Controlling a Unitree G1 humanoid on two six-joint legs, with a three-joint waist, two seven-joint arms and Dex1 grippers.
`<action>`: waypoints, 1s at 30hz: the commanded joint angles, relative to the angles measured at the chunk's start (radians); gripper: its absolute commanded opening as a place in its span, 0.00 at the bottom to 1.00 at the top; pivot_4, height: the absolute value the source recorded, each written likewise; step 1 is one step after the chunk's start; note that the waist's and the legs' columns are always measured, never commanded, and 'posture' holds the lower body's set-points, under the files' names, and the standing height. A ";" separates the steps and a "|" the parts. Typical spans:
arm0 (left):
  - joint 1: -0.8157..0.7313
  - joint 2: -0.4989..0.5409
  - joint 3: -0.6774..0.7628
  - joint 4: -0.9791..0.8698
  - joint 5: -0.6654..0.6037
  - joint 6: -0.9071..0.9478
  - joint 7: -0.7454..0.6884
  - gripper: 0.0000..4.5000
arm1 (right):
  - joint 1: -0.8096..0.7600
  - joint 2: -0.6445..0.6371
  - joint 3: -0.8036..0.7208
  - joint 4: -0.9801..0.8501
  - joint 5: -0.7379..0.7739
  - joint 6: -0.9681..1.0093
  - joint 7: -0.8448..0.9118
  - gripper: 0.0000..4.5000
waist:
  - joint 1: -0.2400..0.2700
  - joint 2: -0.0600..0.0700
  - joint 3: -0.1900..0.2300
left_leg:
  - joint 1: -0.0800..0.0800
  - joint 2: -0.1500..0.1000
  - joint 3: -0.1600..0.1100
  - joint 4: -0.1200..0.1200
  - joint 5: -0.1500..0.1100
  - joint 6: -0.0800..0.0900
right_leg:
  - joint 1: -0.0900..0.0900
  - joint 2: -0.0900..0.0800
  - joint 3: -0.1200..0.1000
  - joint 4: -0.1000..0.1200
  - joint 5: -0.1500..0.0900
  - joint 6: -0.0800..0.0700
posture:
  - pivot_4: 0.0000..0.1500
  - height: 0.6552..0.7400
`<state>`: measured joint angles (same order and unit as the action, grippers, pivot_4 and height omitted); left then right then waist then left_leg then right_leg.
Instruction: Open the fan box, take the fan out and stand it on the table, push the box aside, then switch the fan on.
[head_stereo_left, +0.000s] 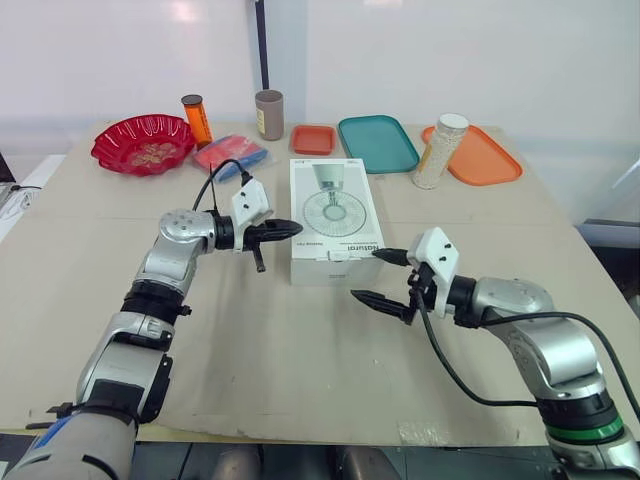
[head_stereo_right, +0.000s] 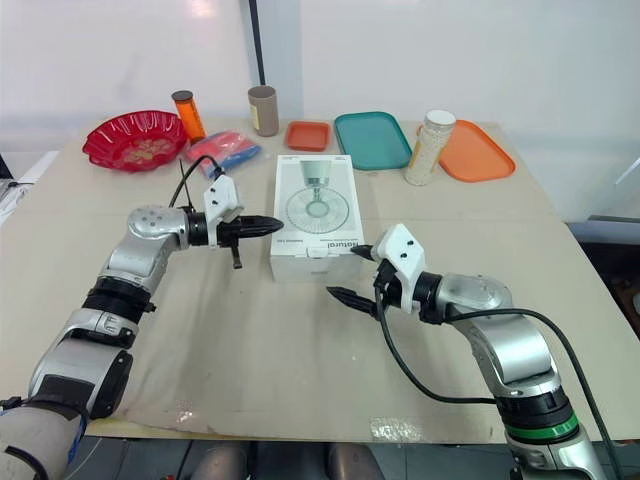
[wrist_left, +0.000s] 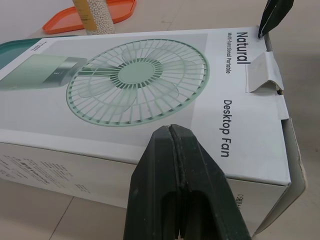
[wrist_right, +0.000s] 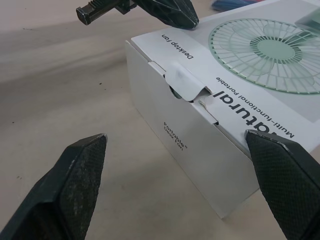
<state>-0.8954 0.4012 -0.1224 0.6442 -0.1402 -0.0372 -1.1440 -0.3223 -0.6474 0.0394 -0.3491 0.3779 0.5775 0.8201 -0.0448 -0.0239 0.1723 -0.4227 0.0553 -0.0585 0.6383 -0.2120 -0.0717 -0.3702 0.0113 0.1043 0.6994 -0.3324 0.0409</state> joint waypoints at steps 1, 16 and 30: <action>-0.047 0.004 0.021 0.004 -0.007 -0.007 0.002 0.01 | 0.016 -0.015 -0.009 -0.025 0.003 -0.006 0.006 1.00 | 0.000 0.000 0.000 | 0.000 0.000 0.000 0.000 0.000 0.000 | 0.000 0.000 0.000 0.000 0.000 0.000 | 1.00 1.00; -0.046 -0.006 0.010 0.040 0.009 -0.042 0.001 0.01 | 0.183 -0.110 0.001 -0.133 0.051 0.026 0.102 1.00 | 0.000 0.000 0.000 | 0.000 0.000 0.000 0.000 0.000 0.000 | 0.000 0.000 0.000 0.000 0.000 0.000 | 1.00 1.00; -0.016 -0.006 0.007 0.000 0.002 -0.028 -0.003 0.01 | 0.168 -0.096 -0.068 -0.013 0.024 0.028 0.015 1.00 | 0.000 0.000 0.000 | 0.000 -0.001 -0.001 0.000 0.000 0.000 | 0.000 0.000 0.000 0.000 0.000 0.000 | 1.00 1.00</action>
<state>-0.9119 0.3962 -0.1206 0.6834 -0.1350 -0.0634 -1.1446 -0.1543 -0.7370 -0.0111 -0.3464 0.3970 0.6259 0.8264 -0.0447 -0.0241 0.1724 -0.4229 0.0547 -0.0590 0.6382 -0.2118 -0.0717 -0.3700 0.0111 0.1042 0.6991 -0.3325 0.0409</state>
